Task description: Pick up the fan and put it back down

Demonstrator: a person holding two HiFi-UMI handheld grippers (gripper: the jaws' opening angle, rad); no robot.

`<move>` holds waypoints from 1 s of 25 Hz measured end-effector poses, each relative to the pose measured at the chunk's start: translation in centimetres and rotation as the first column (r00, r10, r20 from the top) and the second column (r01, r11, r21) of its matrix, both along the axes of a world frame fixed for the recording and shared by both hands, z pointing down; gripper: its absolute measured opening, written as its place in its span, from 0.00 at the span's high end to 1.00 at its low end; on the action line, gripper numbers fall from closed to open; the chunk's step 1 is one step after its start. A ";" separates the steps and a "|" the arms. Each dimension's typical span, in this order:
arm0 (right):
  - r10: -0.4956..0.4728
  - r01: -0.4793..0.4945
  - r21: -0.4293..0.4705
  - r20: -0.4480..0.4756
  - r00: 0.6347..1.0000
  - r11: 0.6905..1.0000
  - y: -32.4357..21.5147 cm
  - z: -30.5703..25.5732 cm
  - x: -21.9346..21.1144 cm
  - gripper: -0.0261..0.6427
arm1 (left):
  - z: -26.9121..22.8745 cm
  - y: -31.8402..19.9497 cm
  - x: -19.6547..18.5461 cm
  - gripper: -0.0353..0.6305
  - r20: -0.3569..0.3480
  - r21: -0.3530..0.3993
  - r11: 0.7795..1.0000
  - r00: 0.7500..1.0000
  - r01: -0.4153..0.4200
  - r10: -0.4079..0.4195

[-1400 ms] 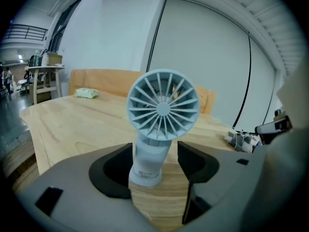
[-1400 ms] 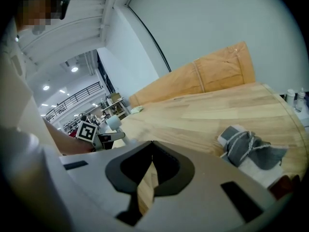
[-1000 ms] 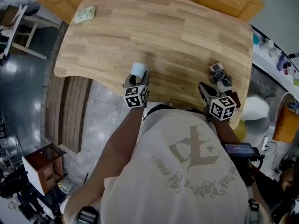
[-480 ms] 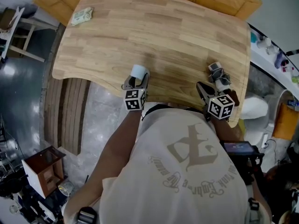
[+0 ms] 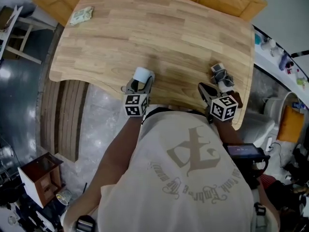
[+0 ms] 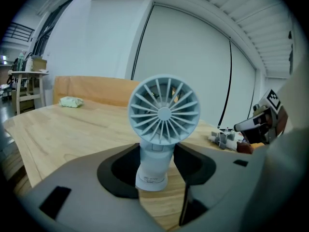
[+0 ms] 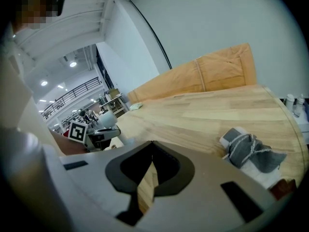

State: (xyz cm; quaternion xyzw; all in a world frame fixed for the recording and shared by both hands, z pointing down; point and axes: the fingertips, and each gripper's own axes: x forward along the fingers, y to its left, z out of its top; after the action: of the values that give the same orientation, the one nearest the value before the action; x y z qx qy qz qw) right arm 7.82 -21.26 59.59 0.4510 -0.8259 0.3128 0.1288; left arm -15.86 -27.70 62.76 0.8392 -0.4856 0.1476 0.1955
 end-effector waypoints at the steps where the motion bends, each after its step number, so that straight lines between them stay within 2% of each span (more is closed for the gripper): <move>1: -0.002 0.002 0.005 0.002 1.000 1.000 -0.2 0.1 -0.4 0.94 | -0.4 -0.1 -0.3 0.61 -0.006 0.010 1.000 1.000 -0.005 0.005; 6: 0.007 -0.007 0.020 -0.002 1.000 1.000 -0.4 -0.5 -0.3 0.94 | -3.5 -0.3 0.8 0.61 -0.071 0.059 0.997 0.996 -0.044 0.048; 9: -0.008 0.007 0.050 0.008 1.000 0.999 -1.5 -1.4 -0.7 0.94 | -6.6 -1.0 1.1 0.61 -0.096 0.116 0.992 0.993 -0.058 0.069; 12: 0.027 -0.028 0.062 0.016 1.000 0.998 -1.0 -2.4 -0.1 0.94 | -8.9 -0.6 2.7 0.61 -0.118 0.148 0.983 0.985 -0.112 0.130; 19: 0.110 -0.117 0.116 0.069 0.992 0.986 -0.3 -5.7 0.7 0.94 | -13.5 0.9 5.7 0.61 -0.170 0.200 0.955 0.953 -0.217 0.252; 25: 0.172 -0.182 0.126 0.089 0.981 0.975 0.4 -6.1 2.5 0.94 | -14.7 1.7 8.7 0.61 -0.219 0.214 0.928 0.911 -0.304 0.349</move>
State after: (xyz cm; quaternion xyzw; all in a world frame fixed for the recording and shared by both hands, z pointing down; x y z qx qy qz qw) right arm 10.28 -20.90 53.51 0.5178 -0.8059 0.2846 0.0377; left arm -7.15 -25.97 48.03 0.9344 -0.3203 0.0266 0.1538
